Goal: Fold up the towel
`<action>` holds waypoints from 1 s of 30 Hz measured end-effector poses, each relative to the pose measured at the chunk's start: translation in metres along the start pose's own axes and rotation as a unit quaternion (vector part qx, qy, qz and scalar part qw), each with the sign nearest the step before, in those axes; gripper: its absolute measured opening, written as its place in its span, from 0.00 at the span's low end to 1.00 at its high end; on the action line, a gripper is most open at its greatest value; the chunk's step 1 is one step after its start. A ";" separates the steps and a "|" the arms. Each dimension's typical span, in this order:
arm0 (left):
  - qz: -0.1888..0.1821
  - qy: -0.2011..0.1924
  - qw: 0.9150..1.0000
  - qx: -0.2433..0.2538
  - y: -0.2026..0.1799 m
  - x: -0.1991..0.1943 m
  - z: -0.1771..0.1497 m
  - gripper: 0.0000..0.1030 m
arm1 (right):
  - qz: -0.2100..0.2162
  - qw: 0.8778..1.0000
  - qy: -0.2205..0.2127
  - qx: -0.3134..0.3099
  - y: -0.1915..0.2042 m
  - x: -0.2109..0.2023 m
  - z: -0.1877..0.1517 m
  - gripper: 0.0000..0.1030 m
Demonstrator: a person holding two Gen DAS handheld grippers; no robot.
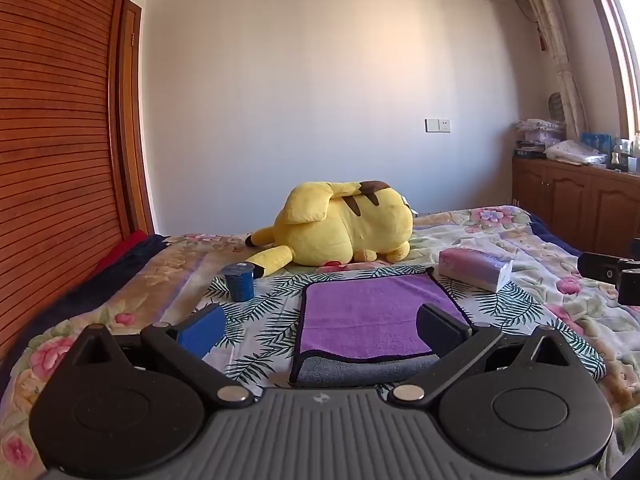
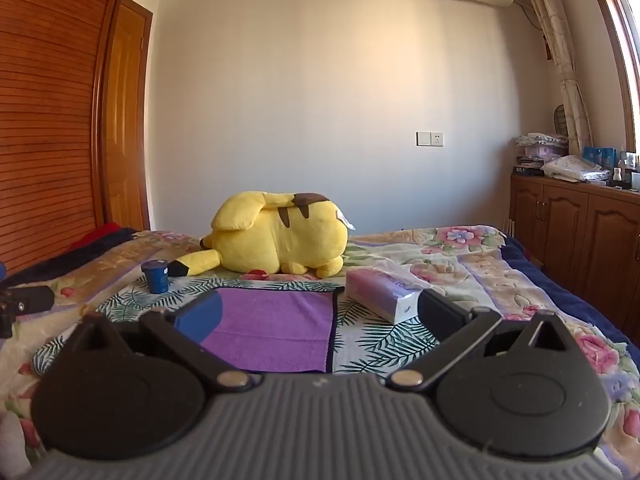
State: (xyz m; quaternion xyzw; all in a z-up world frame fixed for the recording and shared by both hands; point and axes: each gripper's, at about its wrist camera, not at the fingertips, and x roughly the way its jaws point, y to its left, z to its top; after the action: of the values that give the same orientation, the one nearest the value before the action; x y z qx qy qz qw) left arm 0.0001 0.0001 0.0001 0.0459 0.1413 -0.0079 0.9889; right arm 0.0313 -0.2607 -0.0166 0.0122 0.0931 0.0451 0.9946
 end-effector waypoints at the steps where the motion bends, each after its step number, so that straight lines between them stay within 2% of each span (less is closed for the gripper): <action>1: 0.000 0.000 1.000 -0.001 0.000 0.000 0.000 0.84 | 0.000 1.000 0.000 0.000 0.000 0.000 0.000 1.00; 30: 0.001 -0.004 1.000 0.001 0.000 0.000 0.000 0.84 | -0.002 1.000 -0.002 -0.007 0.001 0.000 -0.001 1.00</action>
State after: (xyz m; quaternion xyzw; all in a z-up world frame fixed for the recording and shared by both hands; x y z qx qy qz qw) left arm 0.0001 0.0002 0.0000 0.0472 0.1369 -0.0075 0.9894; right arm 0.0311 -0.2594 -0.0175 0.0051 0.0907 0.0440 0.9949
